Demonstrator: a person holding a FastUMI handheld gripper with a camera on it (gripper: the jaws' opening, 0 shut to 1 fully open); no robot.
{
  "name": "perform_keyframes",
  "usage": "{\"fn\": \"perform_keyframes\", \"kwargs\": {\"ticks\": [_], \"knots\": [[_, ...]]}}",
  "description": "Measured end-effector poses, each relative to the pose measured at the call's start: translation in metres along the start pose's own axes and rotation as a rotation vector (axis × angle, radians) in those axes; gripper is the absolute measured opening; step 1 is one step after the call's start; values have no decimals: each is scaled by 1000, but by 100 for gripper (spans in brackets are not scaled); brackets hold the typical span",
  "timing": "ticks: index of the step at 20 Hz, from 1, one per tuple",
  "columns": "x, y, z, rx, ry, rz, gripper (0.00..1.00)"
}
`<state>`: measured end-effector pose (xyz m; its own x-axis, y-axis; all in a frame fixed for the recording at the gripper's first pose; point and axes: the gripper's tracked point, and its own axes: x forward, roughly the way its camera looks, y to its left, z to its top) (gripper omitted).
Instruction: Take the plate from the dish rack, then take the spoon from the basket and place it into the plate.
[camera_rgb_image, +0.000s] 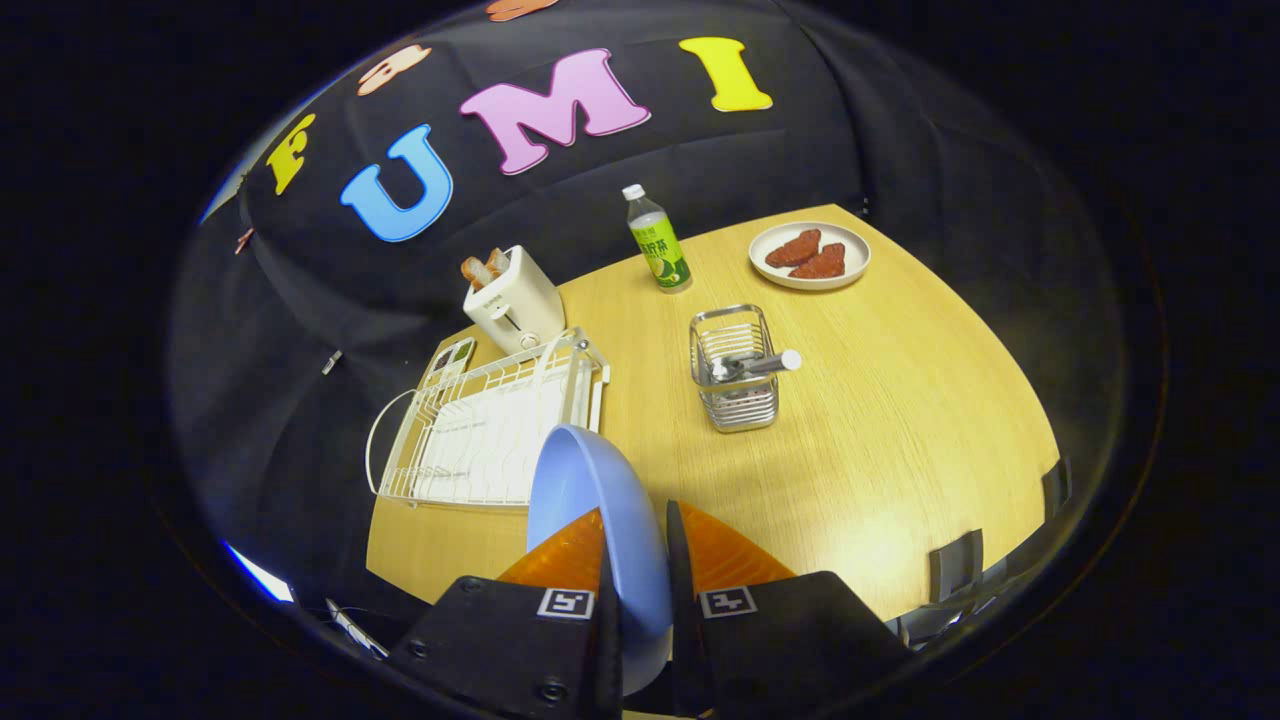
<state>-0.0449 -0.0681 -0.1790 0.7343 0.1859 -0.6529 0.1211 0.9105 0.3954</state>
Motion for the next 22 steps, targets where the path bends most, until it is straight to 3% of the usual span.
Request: {"fn": "perform_keyframes", "kwargs": {"ticks": [8,15,17,18,19,22], "knots": [[55,-65,-16,-2,89,7,24],[68,-82,-36,-33,200,142,28],[66,-90,-37,-111,196,173,44],[66,-93,-35,-152,186,188,44],[61,-95,-34,-190,168,204,52],[51,-104,-15,-312,68,220,100]]}}
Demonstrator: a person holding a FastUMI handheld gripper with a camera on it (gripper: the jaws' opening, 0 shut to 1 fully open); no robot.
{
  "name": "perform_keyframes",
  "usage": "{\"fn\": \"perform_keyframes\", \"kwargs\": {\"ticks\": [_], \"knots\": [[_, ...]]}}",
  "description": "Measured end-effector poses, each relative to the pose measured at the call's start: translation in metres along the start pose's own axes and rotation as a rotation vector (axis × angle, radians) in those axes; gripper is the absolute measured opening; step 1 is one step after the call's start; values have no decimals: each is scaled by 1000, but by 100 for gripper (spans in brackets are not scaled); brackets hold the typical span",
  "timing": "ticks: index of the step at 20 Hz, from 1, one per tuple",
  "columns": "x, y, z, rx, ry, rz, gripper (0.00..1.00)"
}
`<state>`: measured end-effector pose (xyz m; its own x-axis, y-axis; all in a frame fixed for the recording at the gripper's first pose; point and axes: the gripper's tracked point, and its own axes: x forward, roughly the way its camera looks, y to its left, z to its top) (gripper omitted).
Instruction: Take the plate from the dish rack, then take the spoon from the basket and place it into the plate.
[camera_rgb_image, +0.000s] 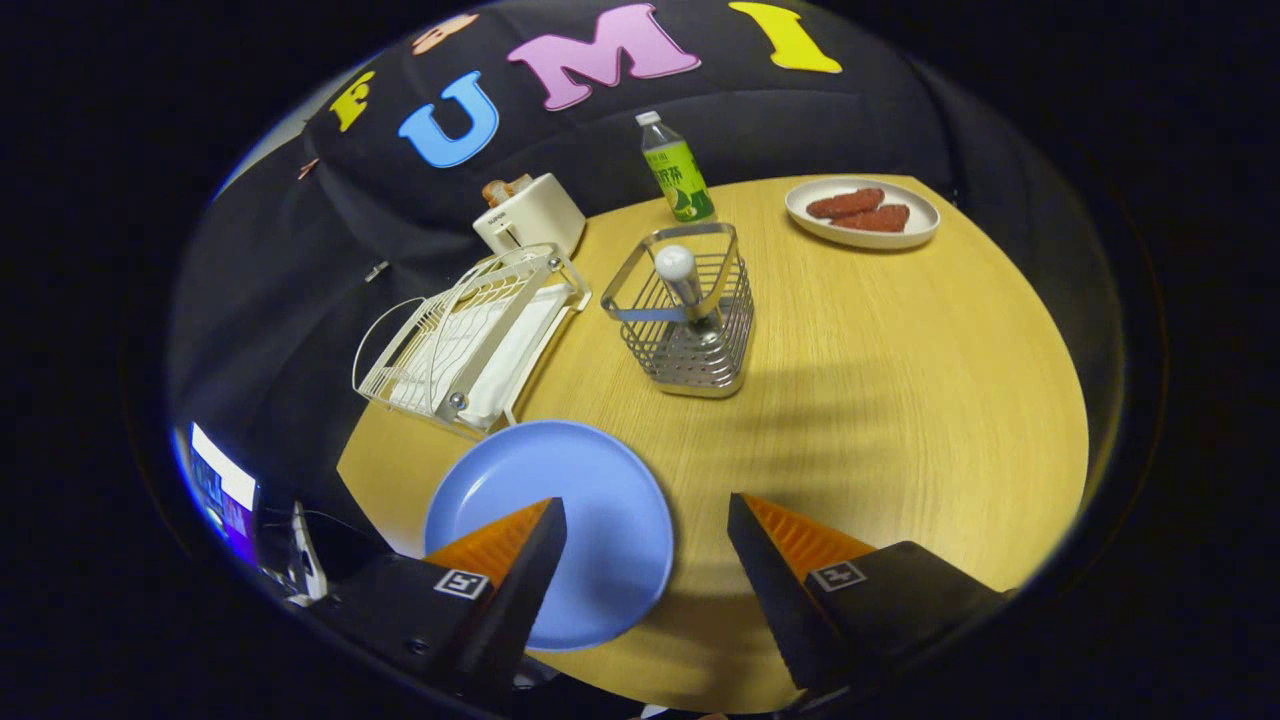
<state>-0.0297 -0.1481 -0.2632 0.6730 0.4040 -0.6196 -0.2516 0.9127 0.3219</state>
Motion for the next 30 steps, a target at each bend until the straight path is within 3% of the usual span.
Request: {"fn": "perform_keyframes", "kwargs": {"ticks": [4,15,22,24,25,26,30], "knots": [[-10,-5,32,-125,-132,7,99],[-7,8,111,-276,-398,-5,98],[26,7,129,-367,-458,-22,98],[31,4,131,-400,-468,-46,90],[35,6,133,-419,-476,-43,76],[37,8,132,-425,-474,-37,70],[49,-3,126,-393,-444,-52,70]]}}
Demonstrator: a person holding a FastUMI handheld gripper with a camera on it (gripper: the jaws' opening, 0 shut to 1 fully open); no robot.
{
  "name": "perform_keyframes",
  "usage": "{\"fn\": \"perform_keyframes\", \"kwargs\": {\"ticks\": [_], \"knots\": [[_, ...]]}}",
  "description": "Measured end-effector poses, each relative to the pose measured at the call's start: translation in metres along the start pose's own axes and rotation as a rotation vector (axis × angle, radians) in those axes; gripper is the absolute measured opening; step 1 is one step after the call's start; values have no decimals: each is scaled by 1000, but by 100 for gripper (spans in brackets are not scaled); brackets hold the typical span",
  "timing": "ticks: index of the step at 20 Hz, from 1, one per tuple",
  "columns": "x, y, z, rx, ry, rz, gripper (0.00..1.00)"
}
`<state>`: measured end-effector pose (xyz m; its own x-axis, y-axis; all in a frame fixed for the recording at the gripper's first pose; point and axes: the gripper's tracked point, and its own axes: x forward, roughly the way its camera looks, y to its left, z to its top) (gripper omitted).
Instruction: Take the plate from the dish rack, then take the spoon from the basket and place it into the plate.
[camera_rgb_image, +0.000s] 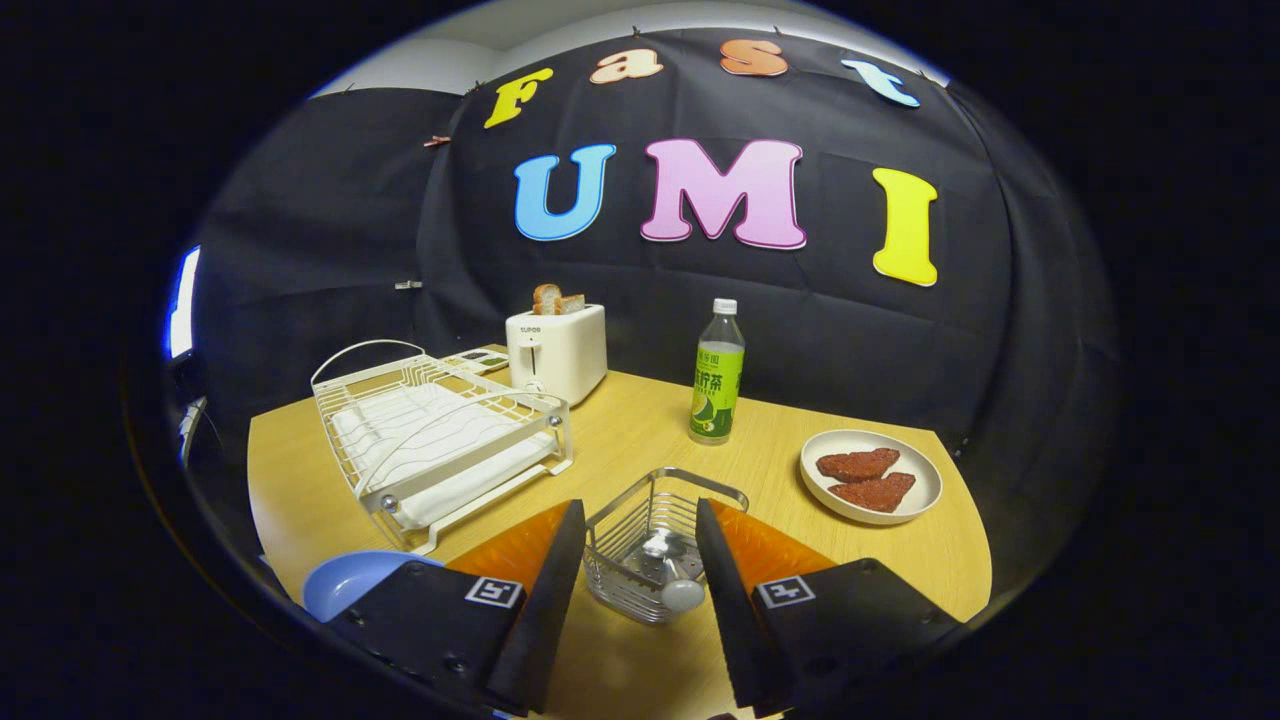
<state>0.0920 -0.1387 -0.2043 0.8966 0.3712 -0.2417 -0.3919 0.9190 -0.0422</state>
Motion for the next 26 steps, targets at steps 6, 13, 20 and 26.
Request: {"fn": "perform_keyframes", "kwargs": {"ticks": [6,13,20,26], "knots": [[6,-2,-6,39,28,4,54],[11,-9,-6,57,47,-45,23],[2,-7,2,40,84,-37,19],[-24,-15,46,45,28,-29,19]]}}
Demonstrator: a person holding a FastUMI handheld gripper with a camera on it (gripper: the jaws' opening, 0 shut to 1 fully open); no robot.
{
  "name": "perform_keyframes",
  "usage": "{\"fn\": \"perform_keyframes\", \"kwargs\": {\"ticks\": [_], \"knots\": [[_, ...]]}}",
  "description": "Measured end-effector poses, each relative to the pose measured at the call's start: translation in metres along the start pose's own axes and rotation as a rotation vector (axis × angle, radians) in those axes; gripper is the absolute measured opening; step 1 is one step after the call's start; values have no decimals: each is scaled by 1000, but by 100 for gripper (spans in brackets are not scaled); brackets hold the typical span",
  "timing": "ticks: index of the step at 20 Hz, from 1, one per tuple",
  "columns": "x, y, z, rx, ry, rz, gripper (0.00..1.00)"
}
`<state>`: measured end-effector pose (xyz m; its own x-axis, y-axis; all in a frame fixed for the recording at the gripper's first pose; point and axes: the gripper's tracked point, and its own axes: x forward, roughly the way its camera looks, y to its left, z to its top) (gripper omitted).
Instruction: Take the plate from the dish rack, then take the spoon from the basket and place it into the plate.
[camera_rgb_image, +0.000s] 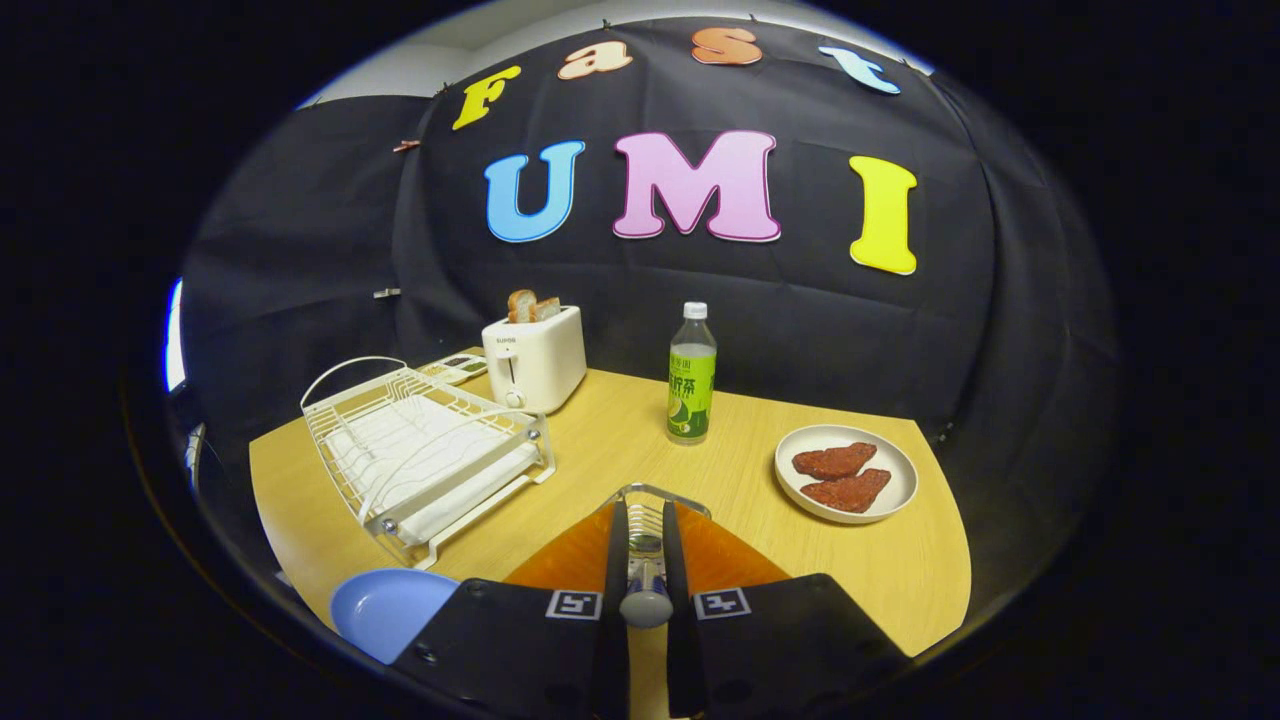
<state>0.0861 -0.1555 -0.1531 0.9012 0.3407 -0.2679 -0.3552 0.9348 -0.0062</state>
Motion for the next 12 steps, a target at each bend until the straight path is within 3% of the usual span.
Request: {"fn": "perform_keyframes", "kwargs": {"ticks": [6,12], "knots": [[-47,25,46,16,-28,91,18],[-93,92,51,23,-8,274,18]]}}
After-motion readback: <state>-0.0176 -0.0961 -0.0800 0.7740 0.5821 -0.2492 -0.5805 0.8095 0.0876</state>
